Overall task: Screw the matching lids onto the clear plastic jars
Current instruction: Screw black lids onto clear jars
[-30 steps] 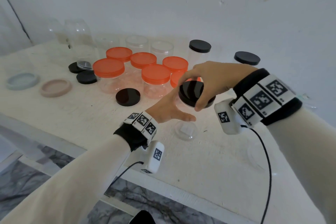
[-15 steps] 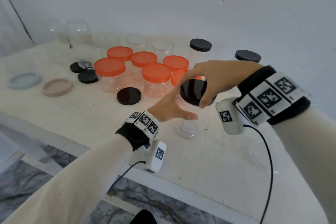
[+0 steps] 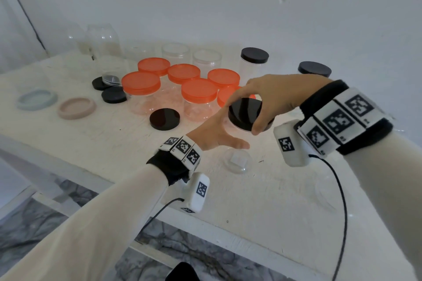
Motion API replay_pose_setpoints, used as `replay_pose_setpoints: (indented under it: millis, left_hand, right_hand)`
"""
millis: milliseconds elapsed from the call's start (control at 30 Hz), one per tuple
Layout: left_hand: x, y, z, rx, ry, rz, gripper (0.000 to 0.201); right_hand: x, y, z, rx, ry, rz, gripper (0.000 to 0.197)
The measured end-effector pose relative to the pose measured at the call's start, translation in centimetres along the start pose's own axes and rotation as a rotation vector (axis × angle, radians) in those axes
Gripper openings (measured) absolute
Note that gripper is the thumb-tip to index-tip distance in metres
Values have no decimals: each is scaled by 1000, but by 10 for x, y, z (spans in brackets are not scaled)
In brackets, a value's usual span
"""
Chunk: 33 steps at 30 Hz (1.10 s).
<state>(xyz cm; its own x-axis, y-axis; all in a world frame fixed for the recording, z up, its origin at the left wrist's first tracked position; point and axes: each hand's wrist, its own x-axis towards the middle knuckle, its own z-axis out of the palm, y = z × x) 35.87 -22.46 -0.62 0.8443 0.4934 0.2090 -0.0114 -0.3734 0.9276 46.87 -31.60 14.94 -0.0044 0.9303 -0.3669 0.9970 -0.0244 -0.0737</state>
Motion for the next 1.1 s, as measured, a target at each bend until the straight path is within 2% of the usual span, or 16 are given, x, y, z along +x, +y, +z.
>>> replay_pose_setpoints:
  millis: [167,233,333,400,500,867,1000,1100]
  left_hand:
    - [-1,-1,3,-16,23,-13,105]
    - [-3,1,3,-12,19,-9,103]
    - [-3,3,0,0,5,-17,100]
    - [-3,3,1,10,2,-18,99]
    - [-4,2,4,-17,27,-1,100]
    - [-6,4,4,-3,34,-23,102]
    - [-6,7,2,1,-12,-11,96]
    - [-7,12,-4,21,-104,-20,88]
  right_hand:
    - [6,-6,13,-53,192,94,58]
    - [5,-3,11,-75,140,77,63]
    - [1,0,4,-42,-30,-23,75]
    - [1,2,3,-9,5,-56,72]
    - [5,5,6,24,109,-28,68]
    - [6,1,8,30,150,54,73]
    - [1,1,12,71,130,72,73]
    - [0,5,18,103,149,92,76]
